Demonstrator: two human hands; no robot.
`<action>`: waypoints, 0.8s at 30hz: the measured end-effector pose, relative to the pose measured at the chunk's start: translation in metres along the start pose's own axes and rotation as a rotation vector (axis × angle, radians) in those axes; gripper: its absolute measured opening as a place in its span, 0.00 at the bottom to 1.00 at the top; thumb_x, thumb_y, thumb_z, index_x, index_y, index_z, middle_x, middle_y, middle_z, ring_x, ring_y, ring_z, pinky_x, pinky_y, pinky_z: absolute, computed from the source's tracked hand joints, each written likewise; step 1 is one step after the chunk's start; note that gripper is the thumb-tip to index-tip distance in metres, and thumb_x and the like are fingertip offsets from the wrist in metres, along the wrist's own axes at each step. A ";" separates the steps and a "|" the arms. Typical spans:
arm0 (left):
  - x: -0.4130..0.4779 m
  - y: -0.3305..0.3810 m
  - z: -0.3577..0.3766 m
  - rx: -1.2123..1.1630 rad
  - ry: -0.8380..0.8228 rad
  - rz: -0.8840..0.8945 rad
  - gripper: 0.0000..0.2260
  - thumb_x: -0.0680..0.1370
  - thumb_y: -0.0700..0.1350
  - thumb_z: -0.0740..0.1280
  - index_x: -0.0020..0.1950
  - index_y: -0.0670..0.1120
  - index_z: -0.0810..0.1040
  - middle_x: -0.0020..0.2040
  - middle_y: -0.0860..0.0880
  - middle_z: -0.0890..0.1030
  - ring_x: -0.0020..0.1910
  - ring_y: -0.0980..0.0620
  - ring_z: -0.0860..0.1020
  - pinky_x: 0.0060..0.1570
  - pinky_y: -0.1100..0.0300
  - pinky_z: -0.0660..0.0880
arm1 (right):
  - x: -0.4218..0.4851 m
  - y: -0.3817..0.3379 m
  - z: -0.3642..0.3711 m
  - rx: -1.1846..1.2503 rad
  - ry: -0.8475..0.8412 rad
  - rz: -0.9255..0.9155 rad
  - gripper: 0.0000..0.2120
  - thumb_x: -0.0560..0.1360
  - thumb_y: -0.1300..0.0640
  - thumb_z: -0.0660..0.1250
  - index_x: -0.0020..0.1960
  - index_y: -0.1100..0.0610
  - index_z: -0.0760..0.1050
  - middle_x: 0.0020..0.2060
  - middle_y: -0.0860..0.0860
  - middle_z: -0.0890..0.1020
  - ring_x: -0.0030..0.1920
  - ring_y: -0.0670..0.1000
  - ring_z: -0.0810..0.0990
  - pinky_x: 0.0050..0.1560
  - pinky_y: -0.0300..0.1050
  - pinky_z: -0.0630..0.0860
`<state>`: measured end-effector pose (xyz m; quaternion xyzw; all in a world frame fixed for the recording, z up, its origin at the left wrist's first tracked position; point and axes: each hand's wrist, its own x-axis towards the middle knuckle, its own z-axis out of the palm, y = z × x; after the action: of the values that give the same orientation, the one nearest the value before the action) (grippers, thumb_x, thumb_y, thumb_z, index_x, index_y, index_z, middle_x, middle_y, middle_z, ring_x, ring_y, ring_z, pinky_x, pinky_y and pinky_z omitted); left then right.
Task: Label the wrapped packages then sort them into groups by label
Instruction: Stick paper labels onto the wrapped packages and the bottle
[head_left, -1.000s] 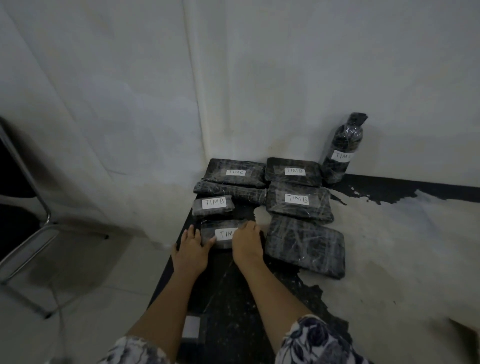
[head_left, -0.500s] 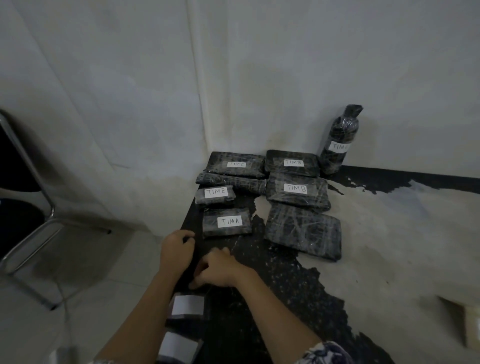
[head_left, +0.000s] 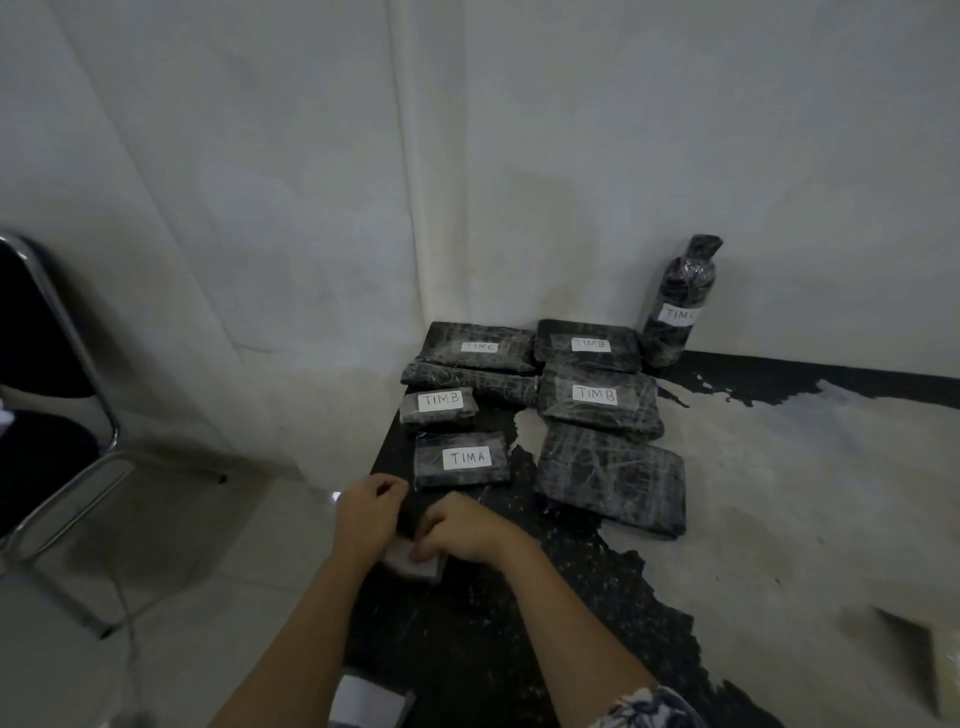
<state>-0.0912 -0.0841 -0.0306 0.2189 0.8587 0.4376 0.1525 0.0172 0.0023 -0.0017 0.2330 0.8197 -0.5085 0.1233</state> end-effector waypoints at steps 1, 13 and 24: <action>0.001 0.005 0.000 -0.023 0.038 -0.026 0.10 0.77 0.44 0.65 0.36 0.44 0.79 0.37 0.45 0.80 0.42 0.46 0.76 0.41 0.57 0.68 | -0.001 0.000 -0.005 0.046 0.091 -0.015 0.09 0.70 0.60 0.71 0.49 0.62 0.82 0.46 0.55 0.82 0.43 0.48 0.77 0.42 0.39 0.73; 0.013 0.064 0.016 -0.747 -0.347 -0.276 0.08 0.70 0.48 0.72 0.40 0.43 0.80 0.31 0.47 0.82 0.33 0.50 0.82 0.34 0.56 0.79 | -0.002 0.007 -0.026 -0.321 0.902 -0.268 0.08 0.75 0.58 0.64 0.46 0.58 0.81 0.48 0.53 0.77 0.53 0.55 0.71 0.54 0.50 0.69; 0.010 0.082 0.032 -0.825 -0.287 -0.316 0.07 0.77 0.41 0.62 0.49 0.40 0.78 0.44 0.39 0.80 0.42 0.44 0.79 0.34 0.54 0.77 | -0.014 0.025 -0.042 -0.156 0.918 -0.168 0.14 0.76 0.49 0.64 0.51 0.55 0.83 0.54 0.50 0.74 0.57 0.48 0.64 0.59 0.43 0.67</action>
<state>-0.0652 -0.0145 0.0179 0.0645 0.6059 0.6793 0.4090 0.0428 0.0451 0.0042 0.3565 0.8414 -0.2980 -0.2761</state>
